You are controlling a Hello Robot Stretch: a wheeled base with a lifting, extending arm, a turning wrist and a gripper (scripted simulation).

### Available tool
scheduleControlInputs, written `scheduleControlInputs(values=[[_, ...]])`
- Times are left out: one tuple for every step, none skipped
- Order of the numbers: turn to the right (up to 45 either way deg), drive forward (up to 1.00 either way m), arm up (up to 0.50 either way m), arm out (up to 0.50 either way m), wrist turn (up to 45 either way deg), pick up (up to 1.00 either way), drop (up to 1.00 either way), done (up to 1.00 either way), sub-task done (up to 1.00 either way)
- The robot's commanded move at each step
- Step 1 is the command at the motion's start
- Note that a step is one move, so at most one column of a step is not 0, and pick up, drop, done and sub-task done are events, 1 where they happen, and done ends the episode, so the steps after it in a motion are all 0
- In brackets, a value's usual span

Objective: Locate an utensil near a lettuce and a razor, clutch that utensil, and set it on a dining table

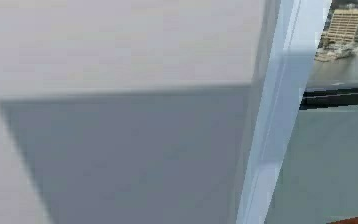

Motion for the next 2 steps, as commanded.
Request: scheduleControlInputs(values=[[-3.0,0.00,0.00,0.00,0.0,0.00,0.00,0.00,0.00],[0.0,0.10,0.00,0.00,0.0,0.00,0.00,0.00,0.00]])
